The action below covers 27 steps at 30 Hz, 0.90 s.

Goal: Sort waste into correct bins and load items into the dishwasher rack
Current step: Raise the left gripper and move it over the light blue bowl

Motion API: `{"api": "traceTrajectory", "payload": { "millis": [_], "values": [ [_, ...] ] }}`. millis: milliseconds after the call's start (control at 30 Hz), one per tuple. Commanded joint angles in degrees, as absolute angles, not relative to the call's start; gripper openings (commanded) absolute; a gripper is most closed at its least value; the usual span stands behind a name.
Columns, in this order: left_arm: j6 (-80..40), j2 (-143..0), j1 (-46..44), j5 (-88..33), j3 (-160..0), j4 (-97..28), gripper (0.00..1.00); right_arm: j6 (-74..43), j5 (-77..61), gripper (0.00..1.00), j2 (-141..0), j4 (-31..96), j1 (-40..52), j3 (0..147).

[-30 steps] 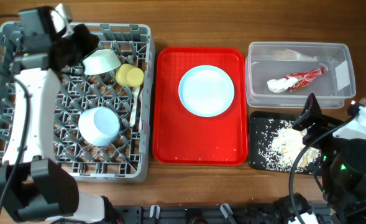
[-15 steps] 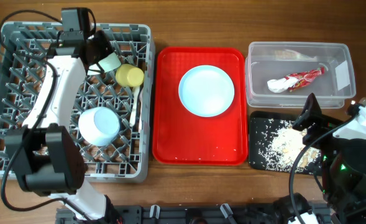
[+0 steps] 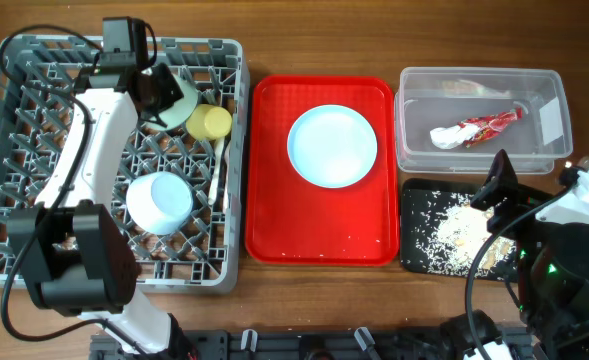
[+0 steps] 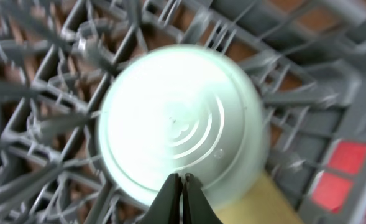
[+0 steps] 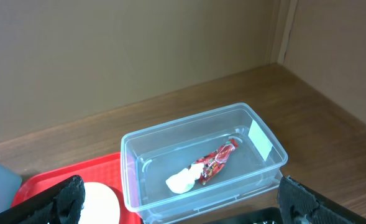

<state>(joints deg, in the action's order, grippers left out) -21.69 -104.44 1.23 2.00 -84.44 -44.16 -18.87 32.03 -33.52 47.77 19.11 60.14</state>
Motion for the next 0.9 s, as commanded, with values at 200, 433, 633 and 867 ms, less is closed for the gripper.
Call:
{"api": "traceTrajectory", "payload": {
  "millis": [200,433,633,867],
  "values": [
    [-21.5,-100.7,1.4,3.0,-84.0,-45.4,0.04,-19.6,33.0,1.0,-33.8,47.7,19.0,60.6],
    [-21.9,-89.9,-0.1,2.9,-84.0,-44.6,0.04,-19.6,32.9,1.0,-33.8,47.7,19.0,60.6],
    [-22.7,-82.3,-6.2,-1.1,-84.0,-44.6,0.09,-19.5,33.0,1.0,-33.8,47.7,19.0,60.6],
    [-22.7,-83.0,-17.8,-7.6,-84.0,-44.9,0.16,-19.5,32.9,1.0,-33.8,47.7,19.0,60.6]
  ]
}}
